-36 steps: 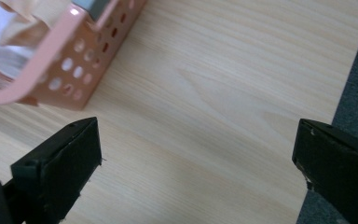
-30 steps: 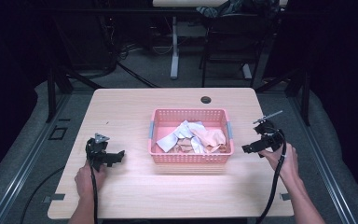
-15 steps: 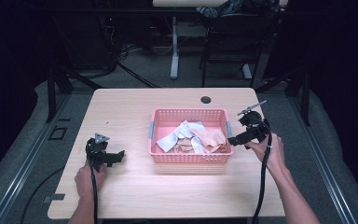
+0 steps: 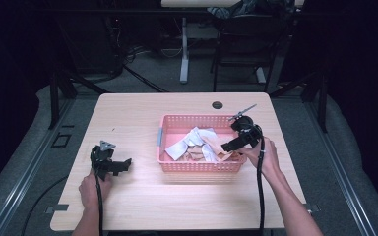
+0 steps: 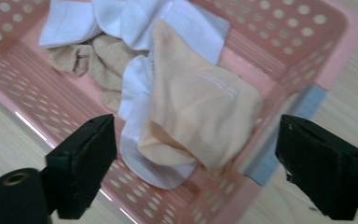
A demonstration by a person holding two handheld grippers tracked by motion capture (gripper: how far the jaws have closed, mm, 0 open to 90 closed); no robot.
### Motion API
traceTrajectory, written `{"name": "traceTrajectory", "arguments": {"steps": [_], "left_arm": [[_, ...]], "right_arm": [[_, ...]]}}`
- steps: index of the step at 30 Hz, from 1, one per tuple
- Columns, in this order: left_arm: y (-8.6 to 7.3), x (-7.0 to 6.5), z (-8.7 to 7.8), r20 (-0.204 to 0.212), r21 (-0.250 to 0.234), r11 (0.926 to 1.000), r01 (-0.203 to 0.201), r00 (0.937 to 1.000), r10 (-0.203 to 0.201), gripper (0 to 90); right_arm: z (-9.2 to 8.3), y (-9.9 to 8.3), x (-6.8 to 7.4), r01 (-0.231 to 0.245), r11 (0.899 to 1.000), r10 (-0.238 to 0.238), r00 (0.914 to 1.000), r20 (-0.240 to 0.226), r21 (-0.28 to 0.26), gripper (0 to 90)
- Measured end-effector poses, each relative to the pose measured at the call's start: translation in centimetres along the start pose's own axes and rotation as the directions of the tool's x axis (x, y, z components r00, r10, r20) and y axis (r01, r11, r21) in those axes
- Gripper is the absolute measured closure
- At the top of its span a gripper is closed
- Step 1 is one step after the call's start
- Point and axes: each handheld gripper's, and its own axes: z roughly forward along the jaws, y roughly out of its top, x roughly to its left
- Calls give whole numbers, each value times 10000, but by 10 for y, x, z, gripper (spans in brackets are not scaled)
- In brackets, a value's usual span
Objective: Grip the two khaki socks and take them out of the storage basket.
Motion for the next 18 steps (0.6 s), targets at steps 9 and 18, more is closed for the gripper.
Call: {"name": "traceTrajectory", "arguments": {"steps": [9, 18], "left_arm": [[0, 0, 0, -8, 0, 10000, -5, 10000, 5, 3], [0, 0, 0, -6, 3, 10000, -12, 10000, 12, 3]], "right_arm": [[30, 9, 14, 251, 9978, -256, 9996, 74, 615, 350], [43, 12, 22, 534, 9922, -568, 9980, 272, 1126, 436]]}}
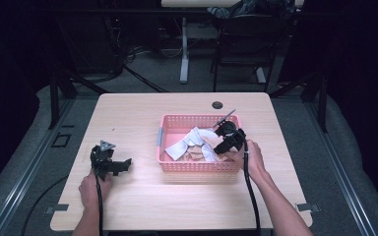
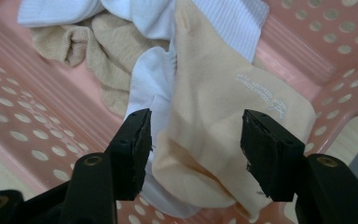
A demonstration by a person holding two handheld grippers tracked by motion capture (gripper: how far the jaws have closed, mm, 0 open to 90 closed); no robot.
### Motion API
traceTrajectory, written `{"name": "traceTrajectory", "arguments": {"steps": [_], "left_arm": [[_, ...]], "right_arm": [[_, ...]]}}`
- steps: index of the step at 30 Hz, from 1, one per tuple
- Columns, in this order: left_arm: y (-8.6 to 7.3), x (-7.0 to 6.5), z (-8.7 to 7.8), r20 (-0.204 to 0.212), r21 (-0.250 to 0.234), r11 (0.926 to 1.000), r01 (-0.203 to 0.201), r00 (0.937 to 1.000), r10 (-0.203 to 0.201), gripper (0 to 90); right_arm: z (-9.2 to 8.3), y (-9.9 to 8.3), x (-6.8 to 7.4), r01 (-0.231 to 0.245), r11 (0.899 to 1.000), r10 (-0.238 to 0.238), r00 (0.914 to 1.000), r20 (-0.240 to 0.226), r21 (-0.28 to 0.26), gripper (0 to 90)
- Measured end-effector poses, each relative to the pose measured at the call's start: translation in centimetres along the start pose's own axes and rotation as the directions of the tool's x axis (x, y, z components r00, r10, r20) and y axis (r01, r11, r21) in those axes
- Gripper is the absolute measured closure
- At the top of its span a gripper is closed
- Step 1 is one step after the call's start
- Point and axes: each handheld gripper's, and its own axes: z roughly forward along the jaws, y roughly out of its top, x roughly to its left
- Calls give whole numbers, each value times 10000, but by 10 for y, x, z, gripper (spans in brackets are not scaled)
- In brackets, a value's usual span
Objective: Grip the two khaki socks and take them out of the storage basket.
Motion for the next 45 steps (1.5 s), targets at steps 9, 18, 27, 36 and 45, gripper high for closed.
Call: {"name": "traceTrajectory", "arguments": {"steps": [9, 18, 27, 36, 45], "left_arm": [[0, 0, 0, 0, -3, 10000, 1, 10000, -1, 3], [0, 0, 0, 2, -2, 10000, -1, 10000, 1, 3], [0, 0, 0, -1, 0, 10000, -5, 10000, 5, 3], [0, 0, 0, -1, 6, 10000, -13, 10000, 13, 3], [0, 0, 0, 2, 37, 10000, -25, 10000, 25, 3]], "right_arm": [[17, -3, 3, 83, 9983, -112, 9987, 506, 568, 613], [13, -6, -3, -243, 9996, 238, 9987, 459, 112, 859], [-14, -3, -7, -341, 9972, 382, 9974, 617, -667, 866], [-54, 7, -17, -655, 9833, 691, 9975, 157, -1697, 868], [-86, 12, -23, -759, 9647, 816, 9966, 123, -2522, 870]]}}
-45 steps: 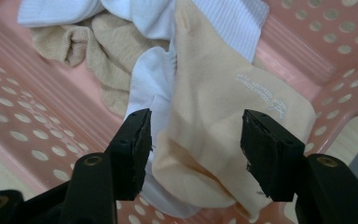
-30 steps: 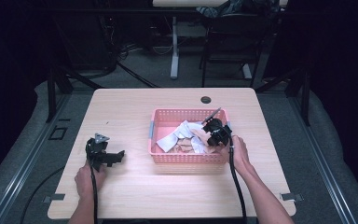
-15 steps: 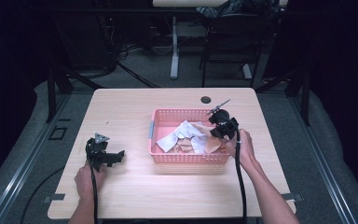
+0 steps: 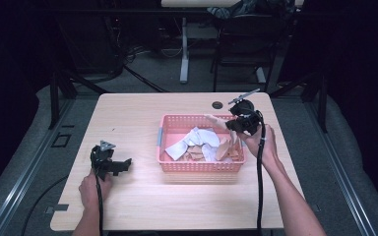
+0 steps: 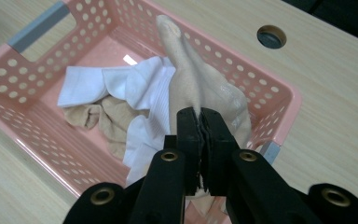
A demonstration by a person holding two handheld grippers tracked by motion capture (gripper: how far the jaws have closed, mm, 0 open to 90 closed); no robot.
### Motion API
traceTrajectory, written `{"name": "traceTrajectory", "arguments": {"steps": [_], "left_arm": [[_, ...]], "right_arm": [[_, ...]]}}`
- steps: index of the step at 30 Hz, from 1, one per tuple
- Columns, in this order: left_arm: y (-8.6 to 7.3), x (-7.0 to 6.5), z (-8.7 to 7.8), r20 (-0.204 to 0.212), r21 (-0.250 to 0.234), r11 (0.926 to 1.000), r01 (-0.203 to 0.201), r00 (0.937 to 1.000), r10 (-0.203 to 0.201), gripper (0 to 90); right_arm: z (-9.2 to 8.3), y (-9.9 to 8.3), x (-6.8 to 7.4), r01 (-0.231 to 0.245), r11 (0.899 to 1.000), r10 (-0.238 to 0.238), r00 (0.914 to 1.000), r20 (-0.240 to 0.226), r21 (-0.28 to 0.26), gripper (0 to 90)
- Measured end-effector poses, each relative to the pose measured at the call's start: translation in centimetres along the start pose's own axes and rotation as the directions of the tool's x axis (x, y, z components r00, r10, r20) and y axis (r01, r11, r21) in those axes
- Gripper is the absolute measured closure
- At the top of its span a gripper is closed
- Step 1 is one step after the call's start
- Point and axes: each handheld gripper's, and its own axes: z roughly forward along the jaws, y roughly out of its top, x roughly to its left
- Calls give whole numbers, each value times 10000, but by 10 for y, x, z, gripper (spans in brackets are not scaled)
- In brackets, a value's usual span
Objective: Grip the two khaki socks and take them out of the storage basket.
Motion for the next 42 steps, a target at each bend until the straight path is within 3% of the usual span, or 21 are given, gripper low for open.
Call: {"name": "traceTrajectory", "arguments": {"steps": [13, 30, 42], "left_arm": [[0, 0, 0, -7, -6, 10000, 15, 10000, -15, 3], [0, 0, 0, -4, -4, 10000, 16, 10000, -16, 3], [0, 0, 0, -3, -1, 10000, 17, 10000, -17, 3]], "right_arm": [[-24, 11, -7, -161, 9984, 160, 9999, -24, -549, 871], [-48, 28, -22, -86, 9995, 85, 10000, -15, -308, 872], [-69, 31, -39, -284, 9976, 302, 9992, 273, -630, 873]]}}
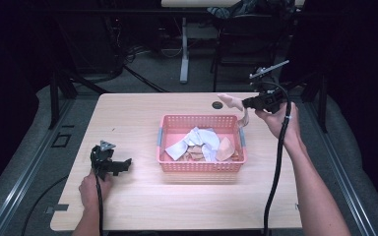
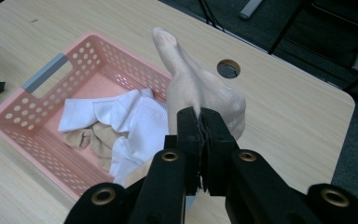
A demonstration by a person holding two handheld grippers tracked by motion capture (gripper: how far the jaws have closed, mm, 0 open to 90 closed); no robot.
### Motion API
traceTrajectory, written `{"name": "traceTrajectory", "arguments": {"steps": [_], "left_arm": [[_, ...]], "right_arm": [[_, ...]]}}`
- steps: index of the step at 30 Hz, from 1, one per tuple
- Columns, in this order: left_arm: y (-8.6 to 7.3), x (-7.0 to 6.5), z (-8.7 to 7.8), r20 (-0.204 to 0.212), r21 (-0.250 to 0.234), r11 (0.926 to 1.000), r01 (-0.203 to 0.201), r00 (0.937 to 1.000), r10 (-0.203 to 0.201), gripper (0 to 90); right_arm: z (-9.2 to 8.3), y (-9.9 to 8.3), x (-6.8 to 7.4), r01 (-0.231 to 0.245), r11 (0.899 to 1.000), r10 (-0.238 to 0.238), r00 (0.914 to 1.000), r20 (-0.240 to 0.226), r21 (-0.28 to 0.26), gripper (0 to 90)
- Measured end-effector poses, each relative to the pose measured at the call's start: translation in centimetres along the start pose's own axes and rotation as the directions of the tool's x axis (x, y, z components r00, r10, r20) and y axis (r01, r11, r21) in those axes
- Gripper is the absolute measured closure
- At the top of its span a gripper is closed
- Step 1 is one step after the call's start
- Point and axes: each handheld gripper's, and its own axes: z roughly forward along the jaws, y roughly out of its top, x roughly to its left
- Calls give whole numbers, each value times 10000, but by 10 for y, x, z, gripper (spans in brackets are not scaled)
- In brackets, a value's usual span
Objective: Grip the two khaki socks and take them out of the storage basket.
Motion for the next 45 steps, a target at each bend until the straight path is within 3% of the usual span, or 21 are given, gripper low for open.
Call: {"name": "traceTrajectory", "arguments": {"steps": [9, 21, 40, 43, 45], "left_arm": [[0, 0, 0, 2, -37, 10000, 8, 10000, -8, 3], [0, 0, 0, 4, -33, 10000, 4, 10000, -4, 3], [0, 0, 0, 1, -7, 10000, -10, 10000, 10, 3], [0, 0, 0, 1, -6, 10000, -12, 10000, 12, 3], [0, 0, 0, 2, 0, 10000, -3, 10000, 3, 3]], "right_arm": [[-10, -17, -22, -395, 9992, 390, 9982, 454, 114, 874], [-6, -52, -54, -1046, 9935, 1000, 9903, 970, 441, 874], [42, -101, -68, -1414, 9791, 1227, 9839, 1299, 1460, 875], [50, -107, -69, -1521, 9752, 1330, 9834, 1236, 1610, 873], [57, -111, -69, -1602, 9674, 1379, 9829, 1224, 1959, 872]]}}
